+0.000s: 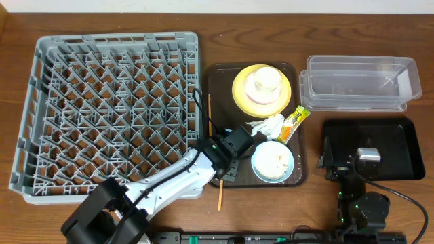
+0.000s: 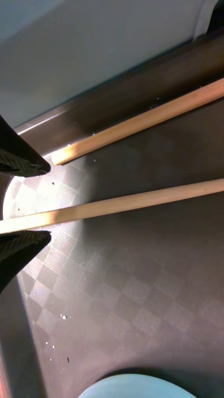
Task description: Sort waste into correct bins and load items into the dishwasher rack
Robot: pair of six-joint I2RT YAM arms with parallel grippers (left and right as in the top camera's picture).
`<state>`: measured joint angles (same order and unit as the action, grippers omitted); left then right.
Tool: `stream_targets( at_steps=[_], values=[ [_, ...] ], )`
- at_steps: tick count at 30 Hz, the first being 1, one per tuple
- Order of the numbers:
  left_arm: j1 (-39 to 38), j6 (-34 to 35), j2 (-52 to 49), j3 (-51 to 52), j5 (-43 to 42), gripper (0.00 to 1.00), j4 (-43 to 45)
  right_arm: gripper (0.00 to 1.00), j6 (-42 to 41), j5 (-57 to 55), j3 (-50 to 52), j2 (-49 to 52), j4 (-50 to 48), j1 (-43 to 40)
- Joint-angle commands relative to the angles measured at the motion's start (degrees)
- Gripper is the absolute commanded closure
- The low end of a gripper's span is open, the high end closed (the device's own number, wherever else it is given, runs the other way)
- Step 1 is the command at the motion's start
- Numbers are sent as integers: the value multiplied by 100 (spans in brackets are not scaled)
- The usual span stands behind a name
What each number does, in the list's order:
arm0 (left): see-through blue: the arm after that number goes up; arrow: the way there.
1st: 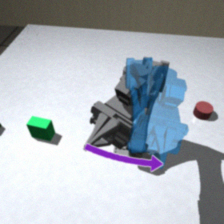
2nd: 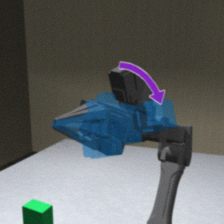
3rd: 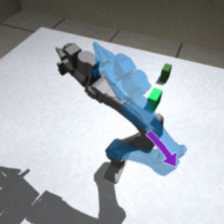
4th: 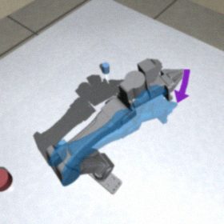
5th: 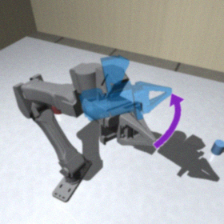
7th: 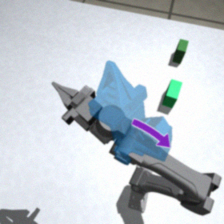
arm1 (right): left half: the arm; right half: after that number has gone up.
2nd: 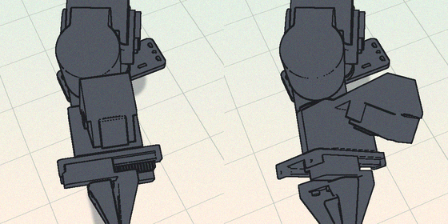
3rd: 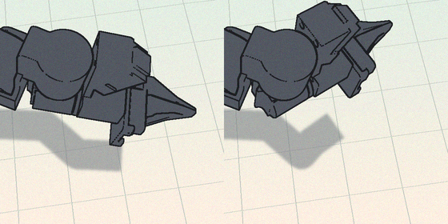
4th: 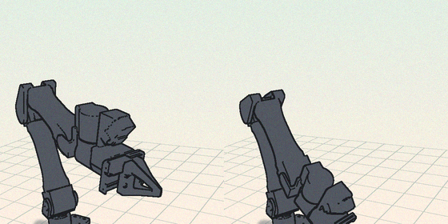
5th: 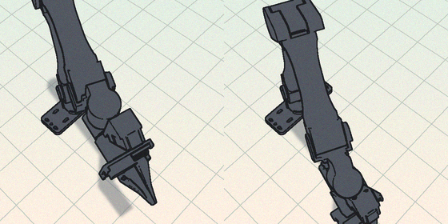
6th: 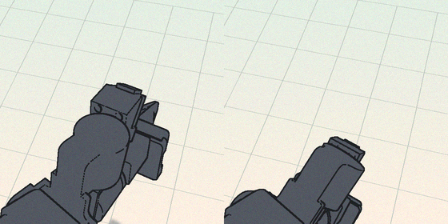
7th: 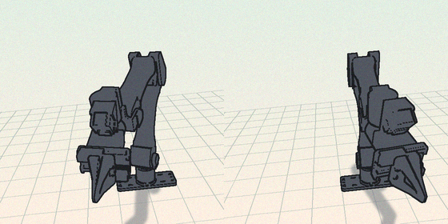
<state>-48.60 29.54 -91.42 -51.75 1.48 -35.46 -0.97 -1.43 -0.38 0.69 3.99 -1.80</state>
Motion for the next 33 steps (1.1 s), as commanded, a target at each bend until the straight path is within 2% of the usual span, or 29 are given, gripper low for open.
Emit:
stream_targets(
  at_steps=[1, 23, 25, 33],
  values=[
    [-13, -101, -33, 70, 2, 68, 22, 1, 42, 2, 7, -37, 17, -48],
    [-13, -55, -299, 96, -210, 69, 175, 1, 42, 4, 7, -37, 17, -48],
    [-31, -55, -299, 96, -210, 73, 175, 1, 42, 2, 7, -37, 17, -48],
    [-192, -55, -302, 96, -205, 75, 243, 1, 42, 2, 7, -37, 17, -48]
  ],
)
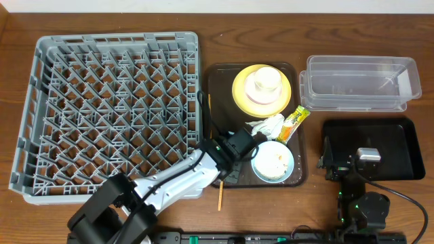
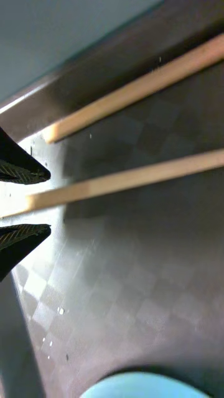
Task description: Sort waste into correct bins and load items into the dishwasher rack
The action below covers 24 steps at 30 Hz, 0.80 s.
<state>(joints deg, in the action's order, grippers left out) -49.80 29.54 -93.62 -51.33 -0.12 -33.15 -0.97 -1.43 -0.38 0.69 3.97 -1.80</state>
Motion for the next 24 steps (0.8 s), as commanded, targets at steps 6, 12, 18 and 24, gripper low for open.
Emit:
stream_targets(
  at_steps=[6, 12, 18, 24],
  values=[
    [-116, -57, -81, 55, -20, 75, 70, 1, 42, 2, 7, -37, 20, -48],
    [-118, -55, -87, 55, 20, 75, 96, 1, 42, 2, 7, -37, 20, -48],
    [-118, 20, -341, 55, 79, 75, 157, 1, 42, 2, 7, -37, 20, -48],
    [-116, 72, -398, 52, 79, 75, 179, 1, 42, 4, 7, -37, 20, -48]
  ],
)
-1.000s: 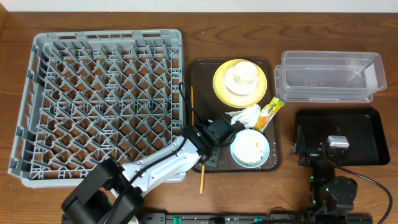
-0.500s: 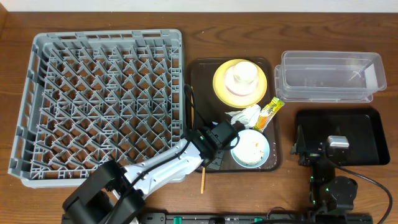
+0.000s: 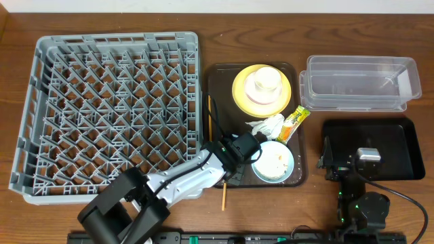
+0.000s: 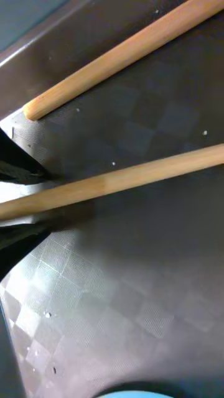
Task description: Sort waste into correct bins and load items into the dishwasher rack
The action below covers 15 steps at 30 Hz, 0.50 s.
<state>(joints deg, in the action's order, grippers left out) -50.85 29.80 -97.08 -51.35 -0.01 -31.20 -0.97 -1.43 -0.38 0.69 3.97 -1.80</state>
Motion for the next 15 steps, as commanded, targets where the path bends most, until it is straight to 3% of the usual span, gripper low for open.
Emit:
stream_targets(
  at_steps=[1, 8, 15],
  values=[
    [-11, 44, -48, 48, 68, 77, -20, 1, 42, 2, 7, -37, 20, -48],
    [44, 42, 310, -120, 70, 92, -85, 1, 42, 2, 7, -37, 20, -48],
    [323, 17, 1346, -595, 332, 94, -133, 1, 42, 2, 7, -37, 20, -48]
  ],
)
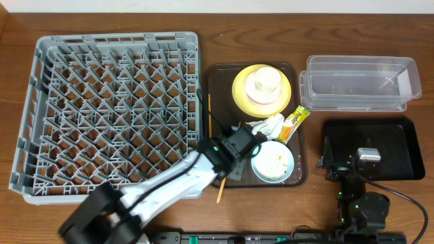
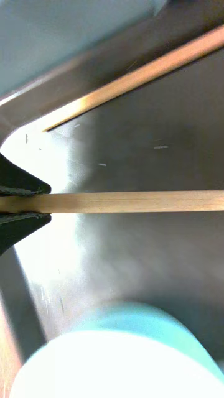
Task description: Sort waste into correct bins and load items into the dishwasher rack
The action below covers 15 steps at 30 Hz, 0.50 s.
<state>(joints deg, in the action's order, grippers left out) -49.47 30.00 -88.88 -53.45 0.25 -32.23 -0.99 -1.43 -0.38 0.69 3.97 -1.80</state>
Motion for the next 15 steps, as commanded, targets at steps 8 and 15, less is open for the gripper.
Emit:
stream_targets(
  at_steps=[8, 15],
  values=[
    [1331, -455, 1746, -605, 1333, 94, -63, 1, 44, 2, 7, -37, 20, -48],
    [2225, -833, 1582, -603, 1370, 94, -2, 1, 44, 2, 7, -37, 20, -48]
  ],
)
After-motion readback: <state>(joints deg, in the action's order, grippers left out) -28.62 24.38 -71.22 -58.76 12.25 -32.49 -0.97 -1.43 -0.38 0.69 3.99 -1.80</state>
